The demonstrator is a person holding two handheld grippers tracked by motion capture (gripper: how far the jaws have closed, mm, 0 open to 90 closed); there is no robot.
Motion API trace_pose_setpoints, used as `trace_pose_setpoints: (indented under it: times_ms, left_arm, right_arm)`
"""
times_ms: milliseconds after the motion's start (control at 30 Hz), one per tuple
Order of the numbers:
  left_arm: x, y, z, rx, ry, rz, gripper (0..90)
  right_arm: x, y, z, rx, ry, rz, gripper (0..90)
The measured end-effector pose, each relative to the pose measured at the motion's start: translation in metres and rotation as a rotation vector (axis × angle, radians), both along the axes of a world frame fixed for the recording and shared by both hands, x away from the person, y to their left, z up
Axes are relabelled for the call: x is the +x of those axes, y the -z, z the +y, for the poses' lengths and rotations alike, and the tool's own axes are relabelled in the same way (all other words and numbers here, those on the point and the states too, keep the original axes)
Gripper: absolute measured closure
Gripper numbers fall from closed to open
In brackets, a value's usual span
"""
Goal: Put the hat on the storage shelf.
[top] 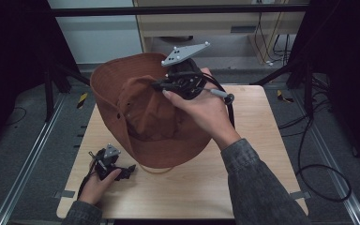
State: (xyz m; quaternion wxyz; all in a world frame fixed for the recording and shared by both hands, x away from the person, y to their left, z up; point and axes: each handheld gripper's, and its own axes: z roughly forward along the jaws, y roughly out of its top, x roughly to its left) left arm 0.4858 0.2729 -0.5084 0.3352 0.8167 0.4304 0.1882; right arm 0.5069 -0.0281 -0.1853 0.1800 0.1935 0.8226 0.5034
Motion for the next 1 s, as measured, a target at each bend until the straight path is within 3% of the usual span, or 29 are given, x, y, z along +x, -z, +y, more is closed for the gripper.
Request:
trace_pose_setpoints:
  times_ms: [533,1000]
  left_arm:
    - [0.000,0.000,0.000,0.000,0.003,0.003,0.0]
    - [0.000,0.000,0.000,-0.001,0.001,0.000,0.0]
  right_arm:
    - [0.001,0.003,0.018,-0.024,-0.022,0.010,89.2]
    - [0.004,0.017,0.026,-0.058,-0.030,0.037,89.1]
